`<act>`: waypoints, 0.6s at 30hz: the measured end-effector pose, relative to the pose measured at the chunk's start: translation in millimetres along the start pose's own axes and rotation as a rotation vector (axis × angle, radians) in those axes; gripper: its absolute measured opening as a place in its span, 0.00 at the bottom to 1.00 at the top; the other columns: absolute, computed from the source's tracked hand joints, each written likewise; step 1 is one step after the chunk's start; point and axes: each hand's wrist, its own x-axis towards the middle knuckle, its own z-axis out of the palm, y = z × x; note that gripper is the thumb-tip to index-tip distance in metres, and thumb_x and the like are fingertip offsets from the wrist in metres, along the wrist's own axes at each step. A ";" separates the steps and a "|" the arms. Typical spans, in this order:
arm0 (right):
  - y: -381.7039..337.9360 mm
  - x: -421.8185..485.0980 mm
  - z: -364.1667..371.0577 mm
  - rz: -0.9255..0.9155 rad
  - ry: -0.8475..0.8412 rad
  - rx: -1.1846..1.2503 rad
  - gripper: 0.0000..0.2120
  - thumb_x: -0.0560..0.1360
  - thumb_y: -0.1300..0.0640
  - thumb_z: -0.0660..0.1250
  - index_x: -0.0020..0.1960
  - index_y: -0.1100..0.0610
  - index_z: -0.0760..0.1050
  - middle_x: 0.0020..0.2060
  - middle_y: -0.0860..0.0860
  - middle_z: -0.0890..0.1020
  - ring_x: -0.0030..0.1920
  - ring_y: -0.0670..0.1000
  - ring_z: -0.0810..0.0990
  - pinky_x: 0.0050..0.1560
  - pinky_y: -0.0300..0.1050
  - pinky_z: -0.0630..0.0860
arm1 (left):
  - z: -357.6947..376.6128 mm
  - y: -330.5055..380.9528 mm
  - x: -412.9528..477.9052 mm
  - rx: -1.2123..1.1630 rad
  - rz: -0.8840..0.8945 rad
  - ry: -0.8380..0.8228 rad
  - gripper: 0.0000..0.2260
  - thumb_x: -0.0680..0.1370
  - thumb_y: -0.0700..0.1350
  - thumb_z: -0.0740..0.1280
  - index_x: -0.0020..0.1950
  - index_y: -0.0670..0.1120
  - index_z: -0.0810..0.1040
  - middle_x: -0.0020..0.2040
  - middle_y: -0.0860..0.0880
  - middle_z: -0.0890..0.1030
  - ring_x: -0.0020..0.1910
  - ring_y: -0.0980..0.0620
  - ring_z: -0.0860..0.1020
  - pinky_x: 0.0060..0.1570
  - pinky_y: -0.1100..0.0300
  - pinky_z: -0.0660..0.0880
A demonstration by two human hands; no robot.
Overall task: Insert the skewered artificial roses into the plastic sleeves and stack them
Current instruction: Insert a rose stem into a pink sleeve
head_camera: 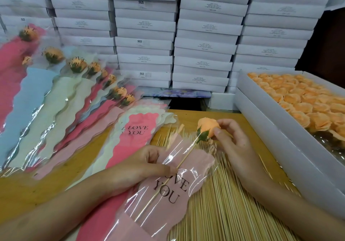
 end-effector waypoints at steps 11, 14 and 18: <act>-9.6 -5.0 3.9 -0.076 -0.080 0.011 0.12 0.73 0.47 0.62 0.53 0.53 0.73 0.41 0.37 0.84 0.43 0.37 0.82 0.45 0.30 0.76 | 1.6 1.5 -0.2 -0.027 -0.007 0.017 0.12 0.75 0.38 0.70 0.55 0.32 0.77 0.47 0.36 0.83 0.40 0.45 0.83 0.40 0.58 0.79; -10.9 -6.1 4.9 -0.076 -0.091 0.008 0.15 0.71 0.46 0.64 0.53 0.53 0.74 0.43 0.43 0.85 0.44 0.39 0.82 0.46 0.32 0.76 | 0.8 -0.1 0.5 -0.020 -0.010 0.048 0.14 0.74 0.38 0.71 0.57 0.33 0.76 0.50 0.32 0.81 0.46 0.39 0.82 0.49 0.47 0.79; -10.7 -7.5 5.1 -0.077 -0.112 -0.013 0.16 0.71 0.46 0.66 0.53 0.53 0.75 0.47 0.48 0.83 0.49 0.44 0.82 0.48 0.34 0.76 | 0.2 -0.3 2.0 -0.003 -0.010 0.050 0.12 0.74 0.38 0.71 0.56 0.37 0.78 0.50 0.34 0.82 0.46 0.40 0.80 0.49 0.48 0.78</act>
